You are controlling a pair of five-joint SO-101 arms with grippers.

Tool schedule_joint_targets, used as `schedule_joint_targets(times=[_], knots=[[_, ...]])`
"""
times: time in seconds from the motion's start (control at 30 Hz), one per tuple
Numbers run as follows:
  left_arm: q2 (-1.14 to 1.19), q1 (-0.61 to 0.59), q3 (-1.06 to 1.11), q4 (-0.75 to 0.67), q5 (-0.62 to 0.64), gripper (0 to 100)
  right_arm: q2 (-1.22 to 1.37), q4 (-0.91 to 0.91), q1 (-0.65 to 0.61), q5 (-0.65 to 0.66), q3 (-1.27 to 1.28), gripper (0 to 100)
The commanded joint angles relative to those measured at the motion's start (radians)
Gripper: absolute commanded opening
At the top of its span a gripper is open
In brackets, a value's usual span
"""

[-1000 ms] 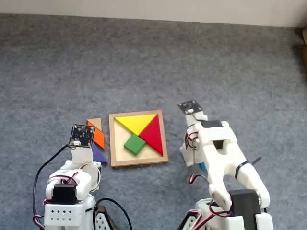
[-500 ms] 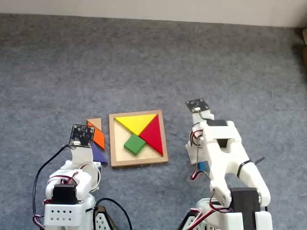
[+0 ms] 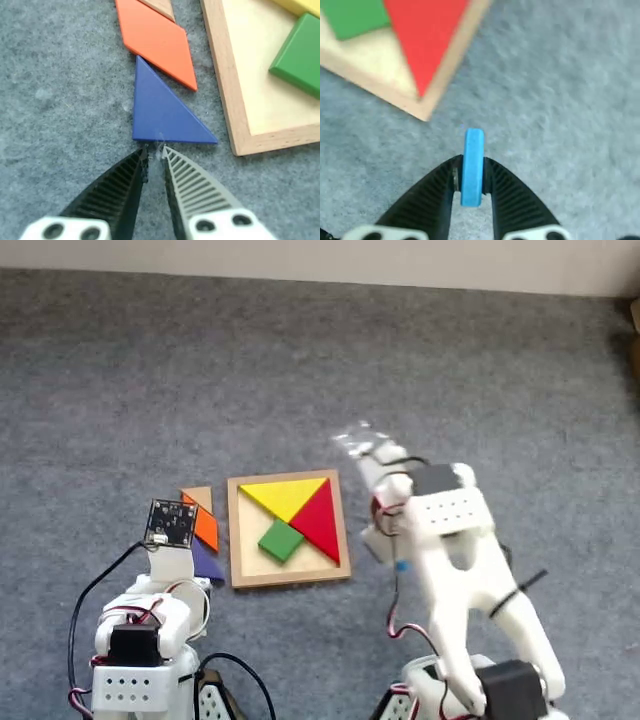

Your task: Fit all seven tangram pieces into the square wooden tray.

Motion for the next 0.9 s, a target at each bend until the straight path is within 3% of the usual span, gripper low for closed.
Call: schedule_joint_targets(times=[0.0,0.2,0.47,0.7,0.87], knots=[[-0.047,0.001,0.021,0.003,0.005,7,0.070,0.018,-0.113,0.052,-0.113,0.5],[-0.047,0.001,0.021,0.003,0.005,7,0.206,0.018,-0.263,0.106,-0.186,0.5],[-0.047,0.001,0.021,0.003,0.005,7,0.337,0.008,-0.366,0.104,-0.275,0.5],[-0.047,0.001,0.021,0.003,0.005,7,0.421,-0.038,-0.374,0.097,-0.331,0.9],[-0.047,0.001,0.021,0.003,0.005,7,0.424,-0.048,-0.372,0.052,-0.331,9.4]])
